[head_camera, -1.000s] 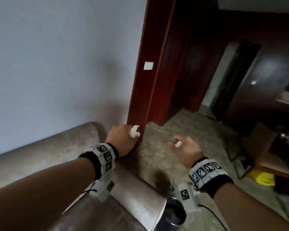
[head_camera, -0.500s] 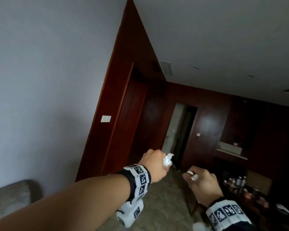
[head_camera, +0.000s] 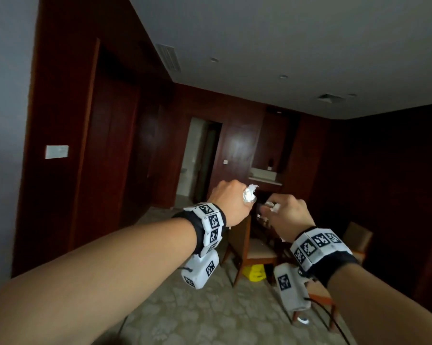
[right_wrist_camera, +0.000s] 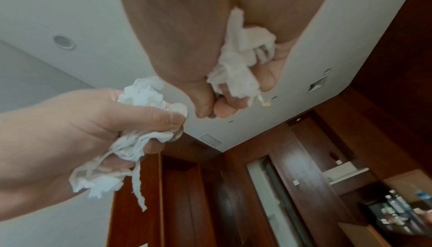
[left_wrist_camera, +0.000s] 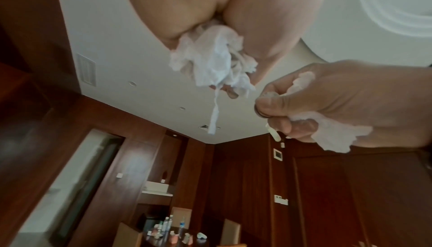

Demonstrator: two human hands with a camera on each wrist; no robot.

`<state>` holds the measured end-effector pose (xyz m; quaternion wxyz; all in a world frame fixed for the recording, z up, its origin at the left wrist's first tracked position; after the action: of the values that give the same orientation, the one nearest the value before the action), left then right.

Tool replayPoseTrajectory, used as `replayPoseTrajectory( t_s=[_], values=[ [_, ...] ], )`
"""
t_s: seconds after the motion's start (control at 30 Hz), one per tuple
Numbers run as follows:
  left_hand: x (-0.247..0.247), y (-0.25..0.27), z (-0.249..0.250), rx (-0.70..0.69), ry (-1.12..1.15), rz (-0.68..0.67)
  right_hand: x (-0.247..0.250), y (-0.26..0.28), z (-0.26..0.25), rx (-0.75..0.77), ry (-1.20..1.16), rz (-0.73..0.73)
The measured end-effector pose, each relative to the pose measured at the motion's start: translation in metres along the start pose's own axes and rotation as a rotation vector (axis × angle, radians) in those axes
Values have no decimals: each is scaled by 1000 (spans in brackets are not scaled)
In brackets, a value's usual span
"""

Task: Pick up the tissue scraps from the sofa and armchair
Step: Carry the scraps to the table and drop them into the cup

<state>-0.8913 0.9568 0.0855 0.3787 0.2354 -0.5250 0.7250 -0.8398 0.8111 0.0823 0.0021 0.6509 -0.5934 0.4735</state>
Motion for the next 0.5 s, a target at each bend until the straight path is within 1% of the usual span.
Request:
replayPoseTrajectory(
  t_s=[0.13, 0.3, 0.4, 0.5],
  values=[
    [-12, -13, 24, -81, 62, -19, 25, -1, 12, -41, 50, 76],
    [-14, -28, 40, -156, 123, -42, 49, 0, 24, -121, 105, 159],
    [-22, -31, 54, -187, 179, -62, 59, 13, 31, -172, 129, 191],
    [-40, -22, 83, -270, 226, -124, 74, 41, 47, -241, 162, 236]
  ],
)
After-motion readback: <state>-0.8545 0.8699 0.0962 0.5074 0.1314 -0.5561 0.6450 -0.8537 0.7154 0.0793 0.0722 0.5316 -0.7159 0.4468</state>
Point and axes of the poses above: each hand's wrist, its own y-axis away from the middle knuckle, its own x-axis out of the back of the hand, z = x × y, the point moved 6 cm from there along -y, towards the middle knuckle, and after that the axes turned 11 degrees about -y, right-handed, at the moved point
